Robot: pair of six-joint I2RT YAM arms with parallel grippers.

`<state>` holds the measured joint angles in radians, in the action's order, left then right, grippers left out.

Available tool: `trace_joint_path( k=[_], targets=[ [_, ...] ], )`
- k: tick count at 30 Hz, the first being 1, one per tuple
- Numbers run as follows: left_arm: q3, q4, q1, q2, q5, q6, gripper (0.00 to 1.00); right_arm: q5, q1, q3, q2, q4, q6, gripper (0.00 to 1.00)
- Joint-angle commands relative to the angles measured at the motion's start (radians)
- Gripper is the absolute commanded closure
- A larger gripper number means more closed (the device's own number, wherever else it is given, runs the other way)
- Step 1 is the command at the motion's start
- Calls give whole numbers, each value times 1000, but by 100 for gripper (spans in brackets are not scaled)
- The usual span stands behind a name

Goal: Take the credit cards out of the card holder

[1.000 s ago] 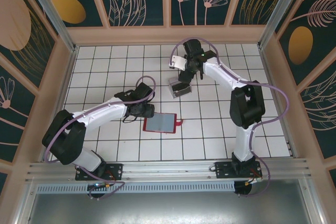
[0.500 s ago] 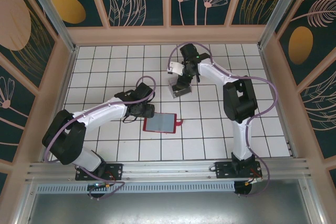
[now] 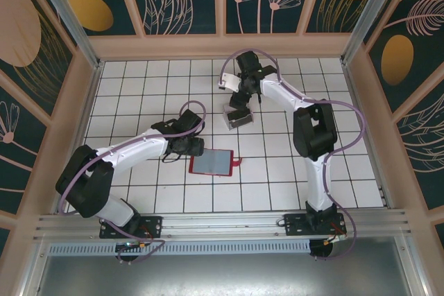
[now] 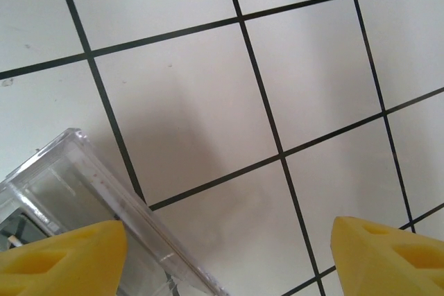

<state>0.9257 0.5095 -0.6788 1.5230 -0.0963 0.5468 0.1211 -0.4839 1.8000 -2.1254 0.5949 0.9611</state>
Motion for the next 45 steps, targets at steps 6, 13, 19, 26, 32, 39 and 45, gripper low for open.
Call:
trace_joint_path(
  k=[6, 13, 19, 26, 32, 39, 45],
  targets=[
    [-11, -22, 21, -23, -65, 14, 39, -62, 8, -42, 65, -193, -119, 22],
    [-32, -105, 128, -77, -130, 22, 2, -187, 23, -235, 218, -367, -227, 1],
    [-36, -187, 219, -109, -295, -46, 1, -246, 59, -462, 379, -506, -363, 1],
    [-106, -415, 322, -150, -436, -179, 1, -318, 108, -754, 535, -692, -545, 1],
    [-213, -635, 428, -182, -484, -284, 2, -361, 176, -1060, 646, -951, -708, 1],
    [-449, -1047, 523, -239, -434, -389, 2, -370, 314, -1374, 704, -1360, -832, 1],
    [-593, -1463, 558, -129, -369, -461, 1, -213, 455, -1499, 689, -1636, -939, 1]
  ],
)
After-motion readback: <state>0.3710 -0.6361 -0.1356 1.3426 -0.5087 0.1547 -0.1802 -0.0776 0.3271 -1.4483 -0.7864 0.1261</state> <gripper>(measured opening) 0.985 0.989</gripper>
